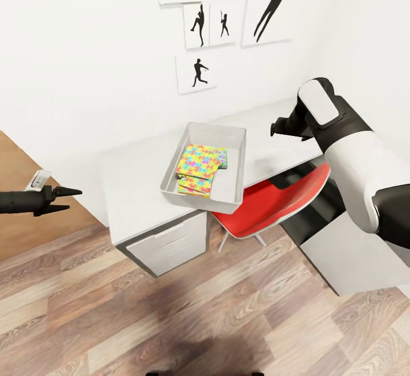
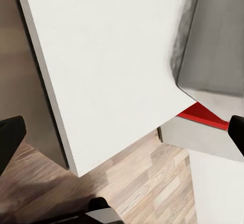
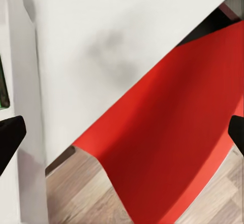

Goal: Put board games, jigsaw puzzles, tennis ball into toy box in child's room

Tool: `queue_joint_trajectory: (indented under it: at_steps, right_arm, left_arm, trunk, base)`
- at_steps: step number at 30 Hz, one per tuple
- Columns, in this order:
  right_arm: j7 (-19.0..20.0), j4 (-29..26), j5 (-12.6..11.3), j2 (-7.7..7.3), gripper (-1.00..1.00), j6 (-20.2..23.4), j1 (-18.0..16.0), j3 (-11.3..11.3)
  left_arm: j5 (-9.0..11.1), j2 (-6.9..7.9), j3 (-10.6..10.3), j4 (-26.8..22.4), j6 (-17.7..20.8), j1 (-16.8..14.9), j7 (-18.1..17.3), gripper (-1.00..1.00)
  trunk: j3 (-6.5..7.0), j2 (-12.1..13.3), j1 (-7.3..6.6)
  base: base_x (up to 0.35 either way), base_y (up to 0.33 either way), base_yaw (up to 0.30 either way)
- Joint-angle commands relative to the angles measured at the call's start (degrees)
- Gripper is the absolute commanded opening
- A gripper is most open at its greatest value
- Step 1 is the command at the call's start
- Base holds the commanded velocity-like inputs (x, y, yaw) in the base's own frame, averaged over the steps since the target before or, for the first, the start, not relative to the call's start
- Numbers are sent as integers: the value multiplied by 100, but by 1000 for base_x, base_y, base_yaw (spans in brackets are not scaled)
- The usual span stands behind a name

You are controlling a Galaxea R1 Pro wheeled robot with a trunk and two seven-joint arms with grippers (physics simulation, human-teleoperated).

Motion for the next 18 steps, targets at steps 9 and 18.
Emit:
queue_joint_trajectory:
  at_steps: [9,18]
  right_arm:
    - [-41,-6,-42,-13,100,19,-2,65]
    - [-47,-5,-29,-4,100,13,-9,76]
  left_arm:
    - [-20,12,-23,0,1,-14,-50,100]
    - [-18,16,-22,-3,4,-14,-50,100]
  trunk:
    - [-10,-11,4]
    - [-10,-11,4]
  base:
    - [15,-164,0]
    - [1,-286,45]
